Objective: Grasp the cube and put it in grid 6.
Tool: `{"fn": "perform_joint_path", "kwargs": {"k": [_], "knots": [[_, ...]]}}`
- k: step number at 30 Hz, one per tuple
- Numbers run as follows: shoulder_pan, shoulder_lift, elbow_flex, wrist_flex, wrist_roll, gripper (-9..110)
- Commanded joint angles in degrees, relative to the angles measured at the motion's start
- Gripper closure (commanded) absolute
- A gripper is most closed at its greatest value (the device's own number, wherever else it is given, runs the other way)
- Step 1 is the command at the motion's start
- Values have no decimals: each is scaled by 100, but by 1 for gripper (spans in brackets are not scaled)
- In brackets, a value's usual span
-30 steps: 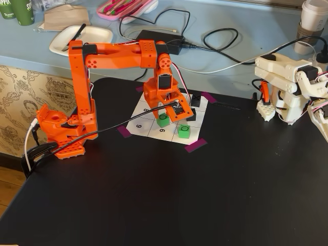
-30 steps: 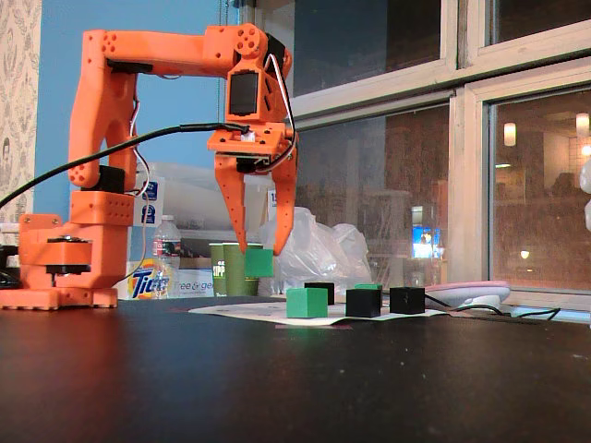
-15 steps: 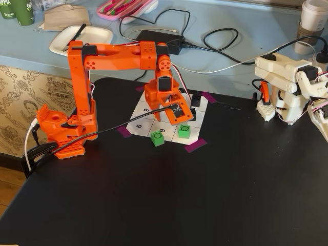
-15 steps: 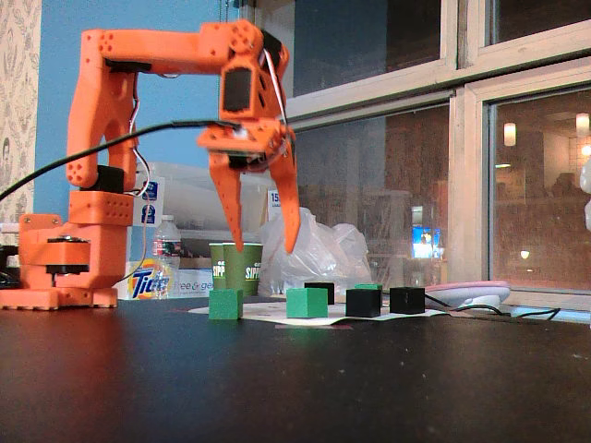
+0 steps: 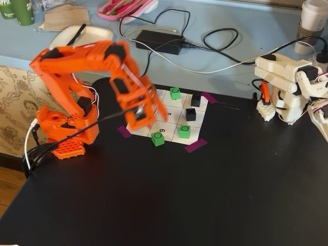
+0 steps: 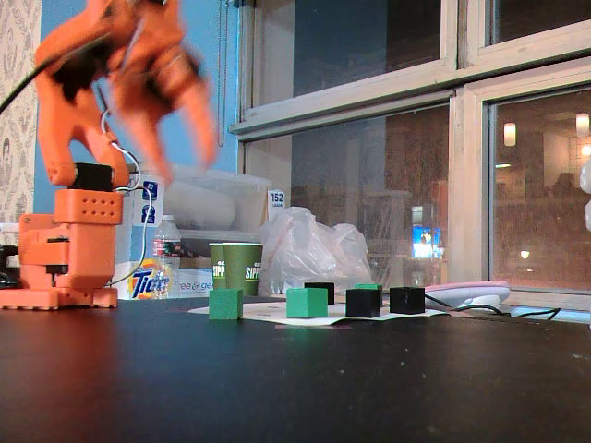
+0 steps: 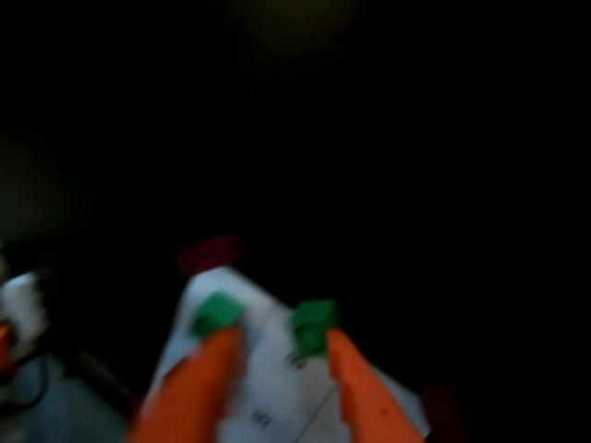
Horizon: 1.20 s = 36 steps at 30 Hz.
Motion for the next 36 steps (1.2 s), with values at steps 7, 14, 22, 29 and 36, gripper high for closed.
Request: {"fn": "perform_joint_path", "kwargs": {"k": [7,14,22,29,36], "knots": [[-35,9,932,-958,369,101],[-79,-290,976,-1301,475,101],[-167,-1468,817,-2021,668,101],[-343,-2224,562,-2443,747,101],[-1055,-2522,378,-2531,817,101]]}}
